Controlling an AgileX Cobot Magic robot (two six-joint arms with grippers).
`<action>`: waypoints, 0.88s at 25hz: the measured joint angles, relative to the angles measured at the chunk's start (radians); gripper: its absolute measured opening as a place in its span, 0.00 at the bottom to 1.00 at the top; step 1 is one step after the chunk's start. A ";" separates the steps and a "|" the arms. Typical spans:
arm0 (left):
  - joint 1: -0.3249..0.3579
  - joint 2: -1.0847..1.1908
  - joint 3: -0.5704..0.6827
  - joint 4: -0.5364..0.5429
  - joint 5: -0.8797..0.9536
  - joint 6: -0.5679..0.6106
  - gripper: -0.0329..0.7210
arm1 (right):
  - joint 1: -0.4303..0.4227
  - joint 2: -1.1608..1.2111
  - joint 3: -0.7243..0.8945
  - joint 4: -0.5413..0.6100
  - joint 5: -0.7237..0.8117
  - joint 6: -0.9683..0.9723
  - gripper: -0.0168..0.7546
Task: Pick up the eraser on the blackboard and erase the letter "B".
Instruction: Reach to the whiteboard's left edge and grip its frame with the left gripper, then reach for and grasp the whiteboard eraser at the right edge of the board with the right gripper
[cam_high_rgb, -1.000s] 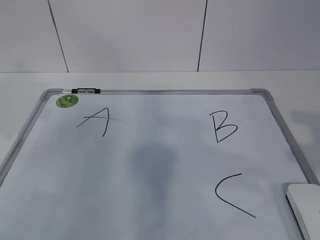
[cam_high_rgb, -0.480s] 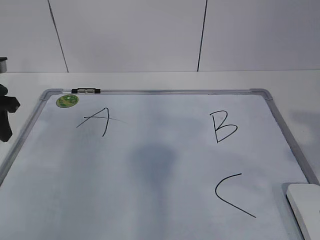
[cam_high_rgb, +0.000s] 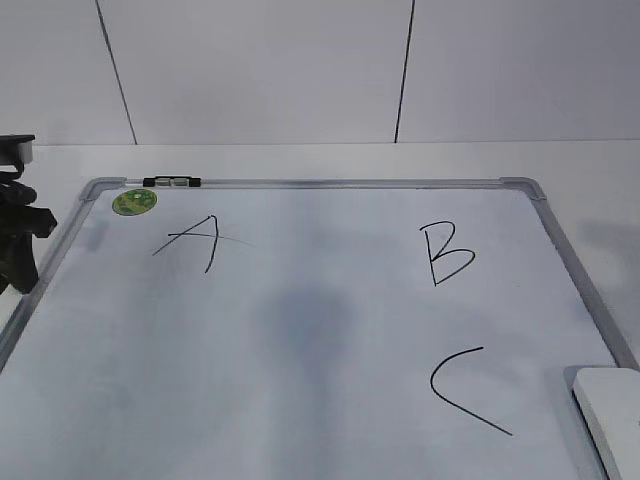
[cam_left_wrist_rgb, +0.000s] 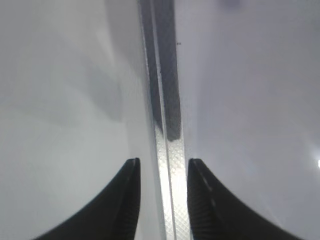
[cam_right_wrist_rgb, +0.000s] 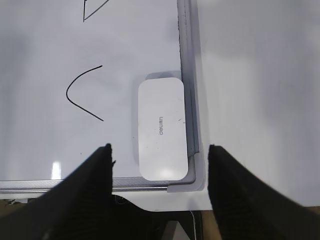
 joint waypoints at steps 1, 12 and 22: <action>0.000 0.002 0.000 0.000 0.000 0.000 0.36 | 0.000 0.000 0.000 0.000 0.000 0.000 0.65; 0.000 0.046 0.000 0.014 -0.011 0.000 0.35 | 0.000 0.000 0.000 0.001 0.000 0.000 0.65; 0.000 0.063 0.000 0.033 -0.016 0.000 0.29 | 0.000 0.000 0.000 0.001 0.000 0.004 0.65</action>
